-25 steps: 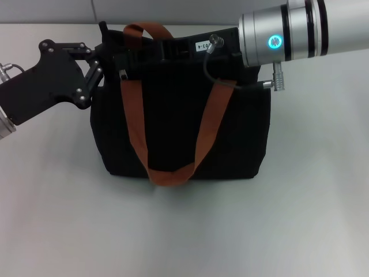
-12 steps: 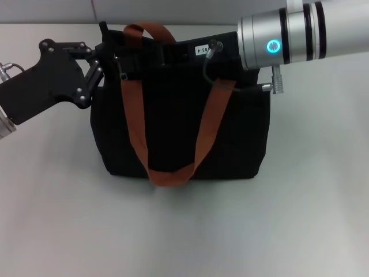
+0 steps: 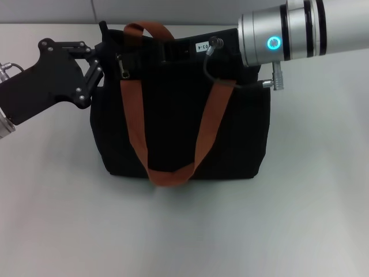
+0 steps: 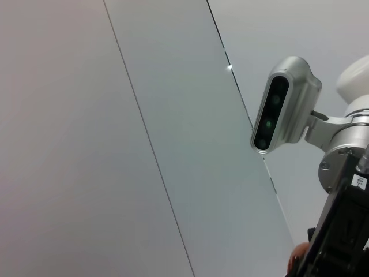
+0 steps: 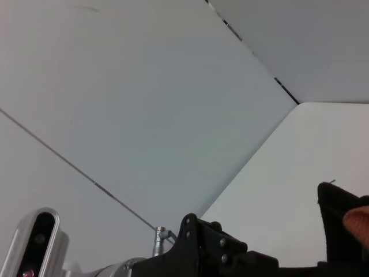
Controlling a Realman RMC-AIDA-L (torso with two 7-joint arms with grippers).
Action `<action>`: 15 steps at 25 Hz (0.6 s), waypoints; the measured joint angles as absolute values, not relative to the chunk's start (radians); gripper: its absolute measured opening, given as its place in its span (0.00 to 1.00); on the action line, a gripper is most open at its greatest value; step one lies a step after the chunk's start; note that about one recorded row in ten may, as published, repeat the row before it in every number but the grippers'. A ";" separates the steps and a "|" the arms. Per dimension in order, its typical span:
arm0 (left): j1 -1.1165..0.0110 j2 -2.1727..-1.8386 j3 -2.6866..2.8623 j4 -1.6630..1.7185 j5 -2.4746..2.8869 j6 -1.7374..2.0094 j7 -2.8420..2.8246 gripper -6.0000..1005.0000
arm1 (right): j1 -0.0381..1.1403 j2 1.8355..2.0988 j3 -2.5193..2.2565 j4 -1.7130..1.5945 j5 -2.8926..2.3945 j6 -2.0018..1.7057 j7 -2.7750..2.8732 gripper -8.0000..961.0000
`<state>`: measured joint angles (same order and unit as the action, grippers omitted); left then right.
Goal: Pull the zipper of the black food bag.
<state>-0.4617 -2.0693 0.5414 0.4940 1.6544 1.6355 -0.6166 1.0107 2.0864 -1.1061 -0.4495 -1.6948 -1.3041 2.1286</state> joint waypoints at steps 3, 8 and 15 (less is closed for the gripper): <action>-0.461 -2.069 0.541 0.494 1.654 1.637 -0.617 0.03 | 1.014 2.086 -1.115 -0.450 -1.695 -1.302 2.132 0.01; -0.458 -2.069 0.541 0.494 1.652 1.638 -0.617 0.03 | 1.017 2.087 -1.121 -0.450 -1.694 -1.302 2.134 0.03; -0.457 -2.069 0.542 0.494 1.650 1.641 -0.617 0.03 | 1.020 2.089 -1.121 -0.449 -1.688 -1.309 2.134 0.06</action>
<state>-0.4571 -2.0693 0.5415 0.4939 1.6501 1.6410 -0.6166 1.0198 2.0892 -1.1214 -0.4495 -1.6883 -1.3088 2.1343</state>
